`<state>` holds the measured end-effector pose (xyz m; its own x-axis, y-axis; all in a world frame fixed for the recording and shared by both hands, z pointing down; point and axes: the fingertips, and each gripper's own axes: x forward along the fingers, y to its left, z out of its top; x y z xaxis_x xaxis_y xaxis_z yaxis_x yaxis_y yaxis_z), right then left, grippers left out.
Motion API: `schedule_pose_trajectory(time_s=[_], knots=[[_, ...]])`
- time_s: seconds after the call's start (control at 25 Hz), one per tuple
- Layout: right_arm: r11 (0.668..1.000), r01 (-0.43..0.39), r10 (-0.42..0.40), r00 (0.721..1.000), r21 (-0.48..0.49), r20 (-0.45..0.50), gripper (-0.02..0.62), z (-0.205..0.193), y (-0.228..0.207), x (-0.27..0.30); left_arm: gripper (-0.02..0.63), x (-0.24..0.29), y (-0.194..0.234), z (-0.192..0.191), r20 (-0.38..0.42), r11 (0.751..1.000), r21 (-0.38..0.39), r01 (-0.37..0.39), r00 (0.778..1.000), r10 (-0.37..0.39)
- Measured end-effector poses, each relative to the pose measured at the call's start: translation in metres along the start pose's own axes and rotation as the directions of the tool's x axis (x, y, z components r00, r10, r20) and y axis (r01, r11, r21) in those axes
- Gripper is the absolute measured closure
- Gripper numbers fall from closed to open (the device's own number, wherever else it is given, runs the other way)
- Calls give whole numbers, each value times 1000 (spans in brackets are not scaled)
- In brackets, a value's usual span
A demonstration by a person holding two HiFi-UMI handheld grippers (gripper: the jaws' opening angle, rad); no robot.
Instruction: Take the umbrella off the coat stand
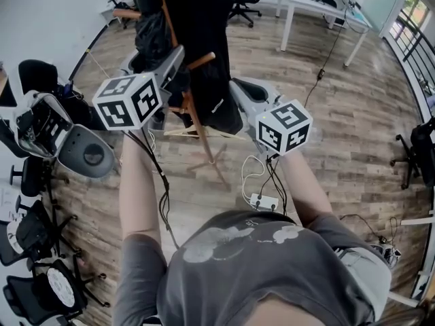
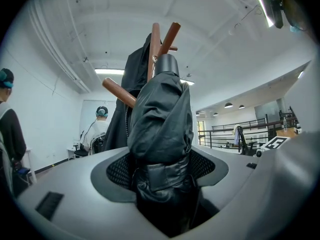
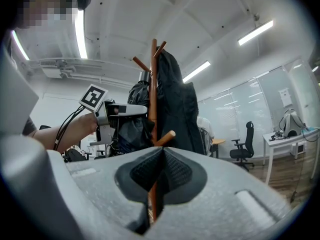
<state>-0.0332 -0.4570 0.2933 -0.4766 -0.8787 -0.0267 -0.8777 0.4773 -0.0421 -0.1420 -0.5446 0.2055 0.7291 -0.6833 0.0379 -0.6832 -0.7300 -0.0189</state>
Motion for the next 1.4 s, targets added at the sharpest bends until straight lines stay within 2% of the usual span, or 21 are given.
schedule_pose_trajectory(time_s=[0.28, 0.68, 1.4], knots=[[1000, 3, -3, 1000, 4, -1, 597, 1, -7, -4, 311, -1, -4, 1, -17, 1000, -1, 6, 1000, -6], [1000, -5, 5, 1000, -2, 3, 597, 4, -3, -4, 319, -9, -6, 5, -14, 1000, 5, 7, 1000, -7], [998, -58, 58, 998, 1, 32, 597, 15, 18, -3, 321, -46, -35, 41, 64, 999, 10, 51, 997, -52]])
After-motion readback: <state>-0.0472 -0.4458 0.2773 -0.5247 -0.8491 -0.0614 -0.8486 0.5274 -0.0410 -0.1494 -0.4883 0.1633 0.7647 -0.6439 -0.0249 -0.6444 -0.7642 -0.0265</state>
